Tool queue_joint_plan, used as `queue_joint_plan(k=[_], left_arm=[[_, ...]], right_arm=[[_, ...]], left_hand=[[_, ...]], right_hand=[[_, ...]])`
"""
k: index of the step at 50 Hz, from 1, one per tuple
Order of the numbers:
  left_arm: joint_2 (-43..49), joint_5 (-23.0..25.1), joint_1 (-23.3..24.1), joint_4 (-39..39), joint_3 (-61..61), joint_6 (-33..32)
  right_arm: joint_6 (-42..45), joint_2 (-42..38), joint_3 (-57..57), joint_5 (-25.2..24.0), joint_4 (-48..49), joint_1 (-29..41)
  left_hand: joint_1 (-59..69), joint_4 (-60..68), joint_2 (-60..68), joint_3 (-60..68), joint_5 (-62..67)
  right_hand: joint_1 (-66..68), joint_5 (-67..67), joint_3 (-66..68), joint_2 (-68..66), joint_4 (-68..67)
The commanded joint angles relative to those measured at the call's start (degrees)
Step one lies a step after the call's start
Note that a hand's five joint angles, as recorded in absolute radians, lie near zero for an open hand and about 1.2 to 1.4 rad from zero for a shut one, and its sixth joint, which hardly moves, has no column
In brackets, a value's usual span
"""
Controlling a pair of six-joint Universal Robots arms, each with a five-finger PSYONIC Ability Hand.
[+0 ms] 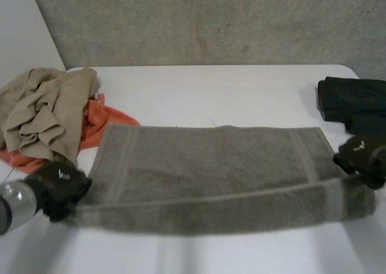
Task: Fold the laundry.
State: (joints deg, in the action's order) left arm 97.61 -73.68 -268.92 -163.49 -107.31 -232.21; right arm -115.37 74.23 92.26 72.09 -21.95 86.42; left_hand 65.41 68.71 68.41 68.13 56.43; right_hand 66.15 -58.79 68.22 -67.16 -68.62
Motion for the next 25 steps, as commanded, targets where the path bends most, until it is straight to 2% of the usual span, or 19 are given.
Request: queue_joint_plan(k=[1, 7, 14, 25], left_arm=[[13.2, -6.3, 5.2, -12.2, 16.1, 9.9], [24.1, -8.7, 9.2, -14.0, 30.5, 14.0], [33.7, -10.6, 13.0, -14.5, 43.9, 14.2], [43.0, -13.9, 15.2, -15.4, 56.5, 10.7]], right_arm=[[-12.2, -9.4, -9.5, 1.9, 12.9, 5.5], [-17.4, -16.5, -15.8, 5.8, 20.4, 7.4], [-18.2, -22.5, -20.3, 11.1, 25.1, 8.0], [-19.9, -27.6, -24.6, 12.9, 32.2, 9.1]], left_hand=[[14.6, 11.3, 11.6, 11.9, 13.6], [14.6, 11.3, 11.6, 11.9, 13.6], [14.6, 11.3, 11.6, 11.9, 13.6], [14.6, 11.3, 11.6, 11.9, 13.6]], right_hand=[[13.9, -11.2, 11.8, -12.8, -11.4], [13.9, -11.2, 11.8, -12.8, -11.4], [13.9, -11.2, 11.8, -12.8, -11.4], [13.9, -11.2, 11.8, -12.8, -11.4]])
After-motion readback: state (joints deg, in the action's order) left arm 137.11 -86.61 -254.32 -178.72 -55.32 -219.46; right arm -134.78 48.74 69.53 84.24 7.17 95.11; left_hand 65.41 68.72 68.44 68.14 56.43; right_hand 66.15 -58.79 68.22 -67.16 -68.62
